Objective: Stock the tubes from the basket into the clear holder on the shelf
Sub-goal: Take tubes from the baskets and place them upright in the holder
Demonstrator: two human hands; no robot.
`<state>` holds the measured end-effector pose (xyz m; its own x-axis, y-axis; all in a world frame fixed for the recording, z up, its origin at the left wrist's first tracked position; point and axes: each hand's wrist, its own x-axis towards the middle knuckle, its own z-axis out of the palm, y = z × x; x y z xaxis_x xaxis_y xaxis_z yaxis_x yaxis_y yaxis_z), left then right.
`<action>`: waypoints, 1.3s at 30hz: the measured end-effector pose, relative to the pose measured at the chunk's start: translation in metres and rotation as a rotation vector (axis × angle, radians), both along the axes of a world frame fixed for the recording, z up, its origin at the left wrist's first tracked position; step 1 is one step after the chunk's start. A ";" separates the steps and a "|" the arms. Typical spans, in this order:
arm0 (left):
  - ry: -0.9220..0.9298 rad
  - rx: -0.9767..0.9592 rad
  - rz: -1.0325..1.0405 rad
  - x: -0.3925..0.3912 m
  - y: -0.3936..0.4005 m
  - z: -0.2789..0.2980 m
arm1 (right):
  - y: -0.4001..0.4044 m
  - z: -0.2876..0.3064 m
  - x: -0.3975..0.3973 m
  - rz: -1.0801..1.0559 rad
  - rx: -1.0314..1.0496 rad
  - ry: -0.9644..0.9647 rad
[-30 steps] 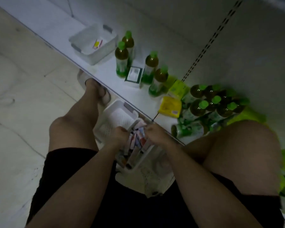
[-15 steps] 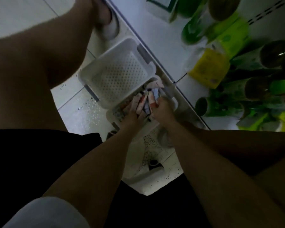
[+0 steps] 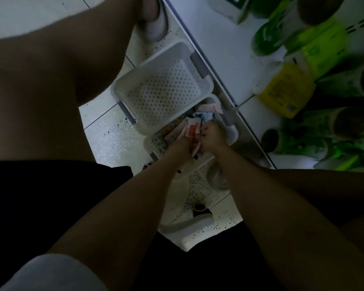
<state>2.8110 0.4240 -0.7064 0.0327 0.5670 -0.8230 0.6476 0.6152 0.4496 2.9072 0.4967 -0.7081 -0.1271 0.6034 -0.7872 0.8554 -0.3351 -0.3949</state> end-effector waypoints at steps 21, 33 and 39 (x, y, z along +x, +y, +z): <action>-0.081 0.259 0.443 -0.032 0.021 0.059 | 0.004 0.042 0.013 -0.188 -0.080 0.080; -0.415 0.518 0.456 -0.026 0.047 0.224 | 0.008 0.223 0.051 0.059 0.326 0.183; -0.504 0.816 0.074 -0.039 0.074 0.367 | 0.008 0.378 0.075 0.213 0.599 0.158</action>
